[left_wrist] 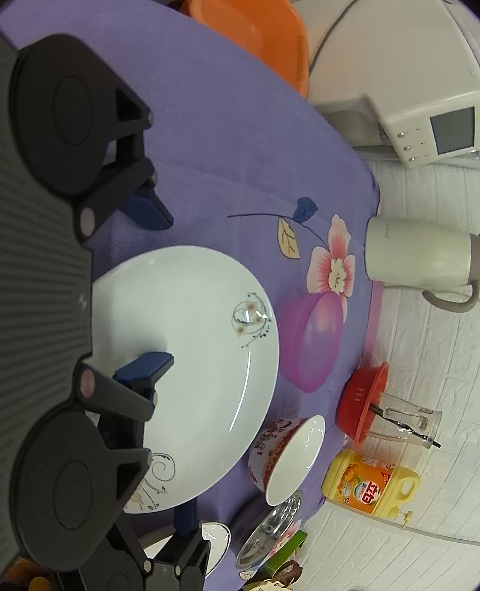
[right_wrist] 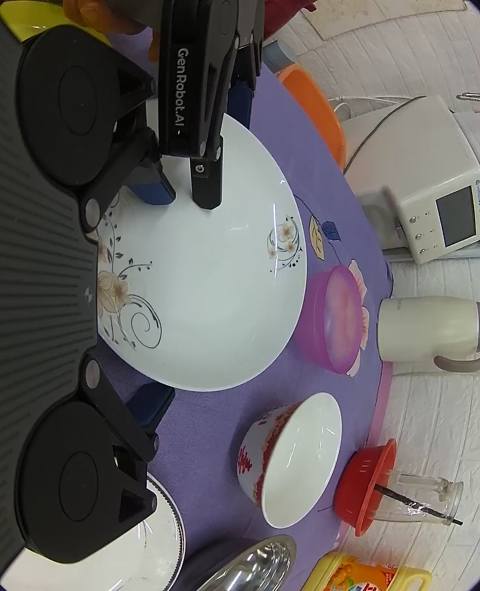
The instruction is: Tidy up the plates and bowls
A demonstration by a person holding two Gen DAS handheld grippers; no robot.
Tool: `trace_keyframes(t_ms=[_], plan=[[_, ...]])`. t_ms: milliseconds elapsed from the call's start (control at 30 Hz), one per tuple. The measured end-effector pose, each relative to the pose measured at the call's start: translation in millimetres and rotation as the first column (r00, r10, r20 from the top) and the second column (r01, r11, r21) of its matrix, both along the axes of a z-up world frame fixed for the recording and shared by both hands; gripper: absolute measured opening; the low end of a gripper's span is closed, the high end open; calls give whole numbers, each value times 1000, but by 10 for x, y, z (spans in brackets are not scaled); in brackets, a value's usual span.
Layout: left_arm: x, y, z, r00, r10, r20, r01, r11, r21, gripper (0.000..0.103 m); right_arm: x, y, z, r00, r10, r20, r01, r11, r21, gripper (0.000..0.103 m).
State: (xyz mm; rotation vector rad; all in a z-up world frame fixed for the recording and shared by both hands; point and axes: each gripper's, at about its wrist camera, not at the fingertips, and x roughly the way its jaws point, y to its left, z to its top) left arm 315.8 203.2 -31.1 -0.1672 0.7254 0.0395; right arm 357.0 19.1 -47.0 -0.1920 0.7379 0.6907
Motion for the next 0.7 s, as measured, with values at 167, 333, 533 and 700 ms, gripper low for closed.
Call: trace_keyframes(t_ms=[167, 333, 533, 700], plan=[[83, -90, 38, 1000, -2, -22, 2, 1000, -13, 51, -29, 87, 25, 1000, -5, -6, 5, 1000, -11, 103], [39, -105, 316, 1000, 5, 28, -5, 1000, -11, 51, -60, 0, 191, 998, -57, -3, 57, 997, 46, 103], [-246, -223, 682, 993, -6, 119, 4, 1000, 15, 51, -368, -108, 561, 991, -77, 106, 69, 995, 77, 103], [-648, -320, 743, 990, -25, 138, 25, 1000, 2, 51, -680, -262, 649, 990, -87, 110, 75, 991, 109, 103]])
